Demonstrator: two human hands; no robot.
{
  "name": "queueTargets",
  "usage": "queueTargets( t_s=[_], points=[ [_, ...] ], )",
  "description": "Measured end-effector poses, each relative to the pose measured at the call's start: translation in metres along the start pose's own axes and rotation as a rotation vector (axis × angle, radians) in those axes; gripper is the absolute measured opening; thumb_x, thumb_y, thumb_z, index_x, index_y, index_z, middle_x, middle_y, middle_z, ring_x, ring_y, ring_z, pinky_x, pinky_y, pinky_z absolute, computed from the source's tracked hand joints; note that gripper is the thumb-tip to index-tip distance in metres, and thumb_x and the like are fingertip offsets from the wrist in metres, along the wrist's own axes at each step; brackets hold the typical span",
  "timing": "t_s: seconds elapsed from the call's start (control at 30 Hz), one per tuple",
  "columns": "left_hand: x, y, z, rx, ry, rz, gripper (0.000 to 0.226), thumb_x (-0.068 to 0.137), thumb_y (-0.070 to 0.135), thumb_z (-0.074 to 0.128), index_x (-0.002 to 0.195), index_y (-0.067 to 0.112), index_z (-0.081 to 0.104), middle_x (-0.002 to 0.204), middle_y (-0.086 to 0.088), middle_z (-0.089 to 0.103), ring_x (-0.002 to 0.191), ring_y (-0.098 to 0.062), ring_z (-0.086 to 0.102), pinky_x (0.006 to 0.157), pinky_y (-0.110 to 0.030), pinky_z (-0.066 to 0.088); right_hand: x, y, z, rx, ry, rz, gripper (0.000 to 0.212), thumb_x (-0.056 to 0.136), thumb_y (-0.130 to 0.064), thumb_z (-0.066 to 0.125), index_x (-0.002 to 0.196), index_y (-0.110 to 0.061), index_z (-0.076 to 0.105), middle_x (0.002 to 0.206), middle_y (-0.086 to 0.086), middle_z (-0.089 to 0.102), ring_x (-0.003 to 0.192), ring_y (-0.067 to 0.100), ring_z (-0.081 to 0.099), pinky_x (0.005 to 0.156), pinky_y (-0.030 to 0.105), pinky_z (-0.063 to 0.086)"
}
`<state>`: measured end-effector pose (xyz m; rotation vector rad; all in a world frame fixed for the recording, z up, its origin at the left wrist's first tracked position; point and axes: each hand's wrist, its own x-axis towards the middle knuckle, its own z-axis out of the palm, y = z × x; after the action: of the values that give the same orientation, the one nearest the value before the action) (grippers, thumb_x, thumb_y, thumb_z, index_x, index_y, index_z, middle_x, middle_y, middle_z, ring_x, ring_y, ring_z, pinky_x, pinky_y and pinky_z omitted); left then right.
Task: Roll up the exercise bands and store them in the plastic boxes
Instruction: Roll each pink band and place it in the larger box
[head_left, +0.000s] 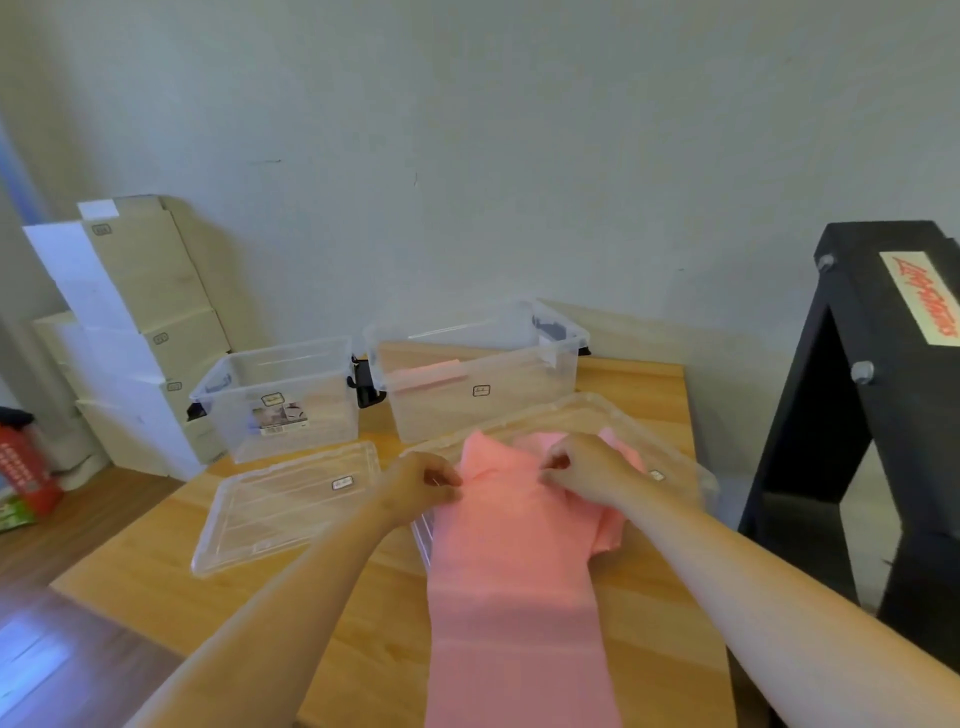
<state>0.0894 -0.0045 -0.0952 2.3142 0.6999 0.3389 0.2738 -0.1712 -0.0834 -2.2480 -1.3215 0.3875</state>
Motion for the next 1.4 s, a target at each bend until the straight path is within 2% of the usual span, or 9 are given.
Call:
queueTargets(
  t_s=[0.07, 0.2, 0.3, 0.47, 0.6, 0.9, 1.0, 1.23, 1.4],
  points=[
    [-0.001, 0.002, -0.004, -0.033, 0.010, 0.009, 0.026, 0.076, 0.002, 0.079, 0.064, 0.022, 0.068, 0.067, 0.015, 0.064, 0.060, 0.005, 0.057, 0.071, -0.019, 0.047, -0.001, 0.001, -0.002, 0.058, 0.043, 0.006, 0.025, 0.086, -0.022, 0.068, 0.062, -0.026, 0.060, 0.075, -0.007, 0.065, 0.076, 0.012, 0.060, 0.070, 0.024, 0.044],
    [-0.006, 0.015, -0.022, -0.124, 0.064, 0.019, 0.023, 0.076, 0.002, 0.079, 0.065, 0.019, 0.070, 0.073, 0.005, 0.070, 0.070, -0.005, 0.064, 0.073, -0.019, 0.052, -0.004, -0.004, -0.014, 0.178, 0.151, -0.017, 0.012, 0.080, -0.020, 0.073, 0.069, -0.021, 0.069, 0.075, -0.011, 0.068, 0.077, 0.003, 0.061, 0.084, 0.023, 0.042],
    [-0.009, 0.040, -0.044, -0.164, 0.091, 0.028, 0.019, 0.078, 0.003, 0.078, 0.068, 0.016, 0.069, 0.084, -0.002, 0.071, 0.078, -0.012, 0.065, 0.079, -0.021, 0.053, -0.010, -0.023, -0.036, 0.249, 0.208, -0.079, 0.014, 0.081, -0.014, 0.073, 0.069, -0.018, 0.067, 0.073, -0.011, 0.063, 0.071, -0.001, 0.056, 0.067, 0.012, 0.040],
    [-0.020, 0.093, -0.097, -0.228, 0.125, 0.094, 0.017, 0.087, 0.001, 0.067, 0.075, 0.013, 0.063, 0.076, -0.001, 0.065, 0.069, -0.004, 0.060, 0.068, -0.014, 0.047, -0.026, -0.062, -0.092, 0.460, 0.313, -0.183, 0.021, 0.081, -0.003, 0.070, 0.068, -0.017, 0.060, 0.069, -0.005, 0.060, 0.058, -0.007, 0.053, 0.064, 0.013, 0.041],
    [-0.032, 0.135, -0.131, -0.263, 0.189, 0.152, 0.016, 0.095, 0.006, 0.057, 0.081, 0.013, 0.055, 0.078, -0.008, 0.058, 0.077, -0.018, 0.058, 0.083, -0.034, 0.052, -0.047, -0.101, -0.133, 0.624, 0.342, -0.255, 0.019, 0.086, -0.002, 0.062, 0.073, -0.014, 0.058, 0.074, 0.002, 0.058, 0.071, 0.010, 0.056, 0.070, 0.022, 0.048],
    [-0.079, 0.221, -0.198, -0.282, 0.353, 0.397, 0.015, 0.090, 0.007, 0.067, 0.078, 0.013, 0.059, 0.060, 0.005, 0.065, 0.062, -0.004, 0.060, 0.073, -0.021, 0.051, -0.091, -0.167, -0.213, 0.597, 0.581, -0.361, 0.015, 0.086, -0.009, 0.058, 0.074, -0.017, 0.056, 0.073, 0.003, 0.056, 0.069, 0.018, 0.056, 0.075, 0.039, 0.055],
    [-0.096, 0.245, -0.219, -0.270, 0.385, 0.460, 0.011, 0.087, 0.007, 0.070, 0.080, 0.013, 0.064, 0.062, 0.005, 0.067, 0.064, -0.004, 0.061, 0.074, -0.018, 0.051, -0.106, -0.184, -0.237, 0.485, 0.625, -0.416, 0.009, 0.087, -0.009, 0.060, 0.081, -0.016, 0.060, 0.069, 0.004, 0.058, 0.066, 0.017, 0.058, 0.068, 0.032, 0.055],
    [-0.123, 0.274, -0.245, -0.141, 0.313, 0.485, 0.006, 0.088, 0.008, 0.069, 0.092, 0.008, 0.072, 0.089, -0.006, 0.072, 0.080, -0.007, 0.066, 0.084, -0.018, 0.054, -0.133, -0.199, -0.265, 0.293, 0.541, -0.453, 0.013, 0.088, -0.005, 0.059, 0.091, -0.007, 0.071, 0.086, 0.006, 0.069, 0.081, 0.016, 0.064, 0.079, 0.032, 0.056],
    [-0.124, 0.269, -0.243, -0.168, 0.335, 0.453, 0.010, 0.091, 0.011, 0.065, 0.084, 0.006, 0.070, 0.075, -0.004, 0.065, 0.065, -0.005, 0.061, 0.068, -0.018, 0.054, -0.145, -0.199, -0.268, 0.479, 0.394, -0.473, 0.013, 0.089, -0.009, 0.058, 0.081, -0.008, 0.067, 0.079, 0.002, 0.067, 0.074, 0.012, 0.065, 0.083, 0.035, 0.056]
  ],
)
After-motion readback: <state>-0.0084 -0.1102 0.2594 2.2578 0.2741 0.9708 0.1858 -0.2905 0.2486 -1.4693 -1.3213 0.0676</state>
